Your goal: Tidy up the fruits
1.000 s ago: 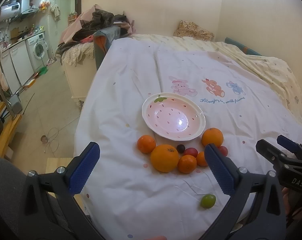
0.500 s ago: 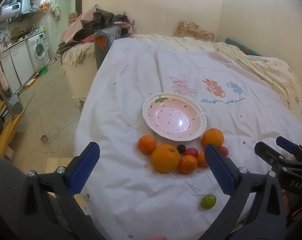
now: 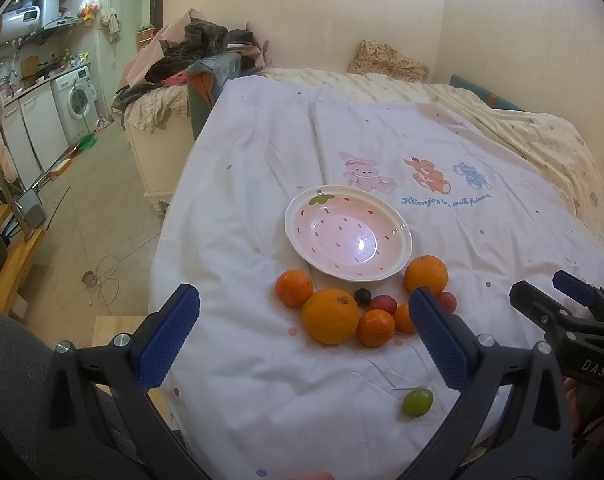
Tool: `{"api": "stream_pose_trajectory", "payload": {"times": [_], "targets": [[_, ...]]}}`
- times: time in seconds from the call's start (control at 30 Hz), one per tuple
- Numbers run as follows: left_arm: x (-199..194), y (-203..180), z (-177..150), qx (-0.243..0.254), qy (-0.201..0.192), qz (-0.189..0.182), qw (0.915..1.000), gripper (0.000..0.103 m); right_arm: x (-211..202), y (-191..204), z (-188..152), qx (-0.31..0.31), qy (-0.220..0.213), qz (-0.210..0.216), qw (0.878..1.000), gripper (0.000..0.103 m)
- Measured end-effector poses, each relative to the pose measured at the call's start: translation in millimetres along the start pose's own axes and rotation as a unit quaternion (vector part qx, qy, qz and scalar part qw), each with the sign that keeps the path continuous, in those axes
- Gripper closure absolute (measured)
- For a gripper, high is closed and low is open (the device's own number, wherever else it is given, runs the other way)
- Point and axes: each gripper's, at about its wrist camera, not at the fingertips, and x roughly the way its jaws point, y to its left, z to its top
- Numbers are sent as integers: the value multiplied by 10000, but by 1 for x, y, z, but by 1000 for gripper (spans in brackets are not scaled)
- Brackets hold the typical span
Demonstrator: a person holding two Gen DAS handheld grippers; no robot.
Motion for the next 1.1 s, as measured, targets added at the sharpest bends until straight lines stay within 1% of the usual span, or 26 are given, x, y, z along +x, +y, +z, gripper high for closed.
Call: {"api": "stream_pose_trajectory", "payload": {"times": [0.93, 1.03, 1.1], "targets": [[0, 0, 0, 1, 3, 1, 10000, 0, 0, 0, 1, 39, -1, 9, 10000, 0], [1, 0, -1, -7, 46, 17, 10000, 0, 2, 1, 0, 40, 45, 42, 10000, 0], [5, -1, -1, 3, 143, 62, 9999, 0, 2, -1, 1, 73, 102, 78, 9999, 0]]}}
